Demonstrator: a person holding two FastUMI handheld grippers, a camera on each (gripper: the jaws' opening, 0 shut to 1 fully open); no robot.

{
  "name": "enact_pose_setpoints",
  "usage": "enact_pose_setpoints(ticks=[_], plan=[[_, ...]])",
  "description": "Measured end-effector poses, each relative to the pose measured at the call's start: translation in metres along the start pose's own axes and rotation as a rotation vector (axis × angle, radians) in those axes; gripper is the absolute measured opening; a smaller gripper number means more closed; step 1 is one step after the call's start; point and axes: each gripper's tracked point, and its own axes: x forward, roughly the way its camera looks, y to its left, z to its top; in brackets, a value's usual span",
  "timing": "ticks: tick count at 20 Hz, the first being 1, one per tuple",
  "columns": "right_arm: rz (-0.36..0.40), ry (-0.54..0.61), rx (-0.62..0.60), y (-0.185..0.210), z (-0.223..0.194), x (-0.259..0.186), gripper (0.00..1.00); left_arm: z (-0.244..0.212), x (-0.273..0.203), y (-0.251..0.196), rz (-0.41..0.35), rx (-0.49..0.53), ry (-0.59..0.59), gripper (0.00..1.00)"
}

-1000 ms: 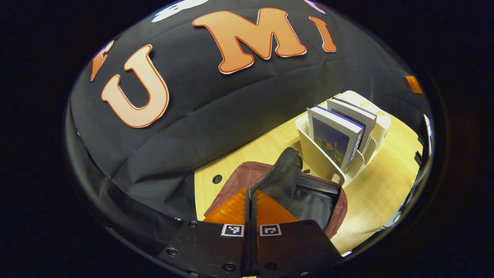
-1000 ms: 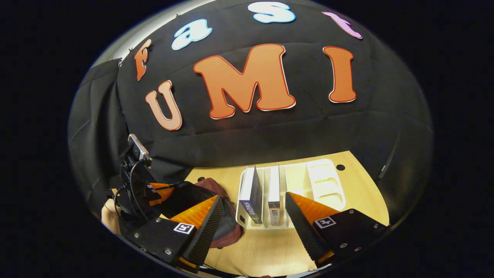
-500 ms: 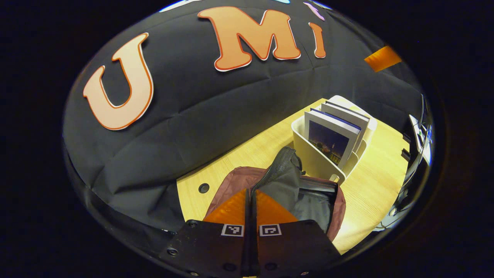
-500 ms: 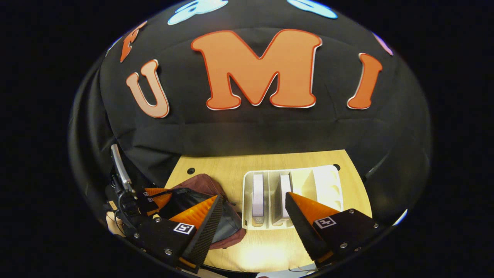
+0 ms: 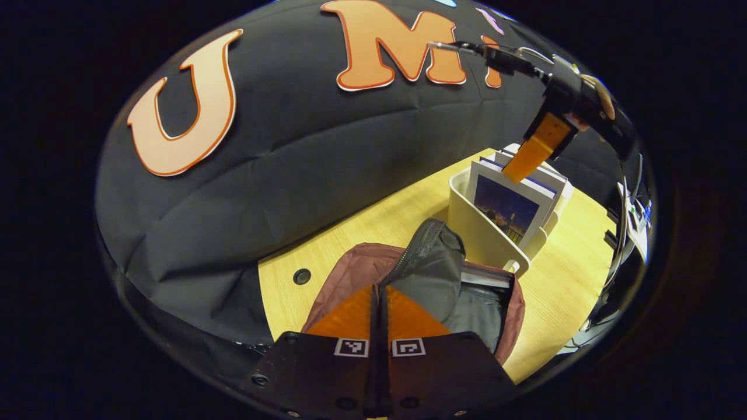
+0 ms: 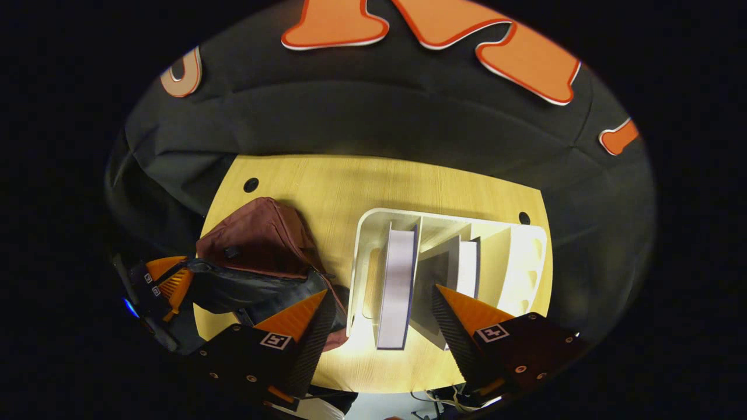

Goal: Open the schoolbag, grab two books from the bookshelf and put them into the schoolbag.

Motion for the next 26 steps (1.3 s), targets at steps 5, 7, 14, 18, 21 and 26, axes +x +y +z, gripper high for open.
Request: enact_pose_setpoints(ticks=[5,7,14,18,21,26], plan=[[-0.034,0.092,0.001,-0.011,-0.005,0.034,0.99,-0.006,0.002,0.0,-0.001,-0.008,0.008,0.01],[-0.028,0.124,0.021,-0.011,-0.009,0.049,0.99,-0.008,0.001,-0.001,0.004,0.013,0.011,0.01],[0.002,0.152,0.148,-0.011,-0.013,0.063,0.36,-0.007,0.001,-0.007,0.009,0.035,0.023,0.01],[0.016,0.087,0.184,-0.015,0.0,0.027,0.34,-0.007,0.003,-0.009,0.013,0.031,0.024,0.01],[0.031,0.004,0.203,-0.022,0.015,-0.016,0.23,-0.009,0.003,-0.011,0.01,0.02,0.026,0.01],[0.087,-0.154,0.268,-0.038,0.028,-0.094,0.34,-0.009,0.0,-0.011,0.027,0.023,0.019,0.09]])
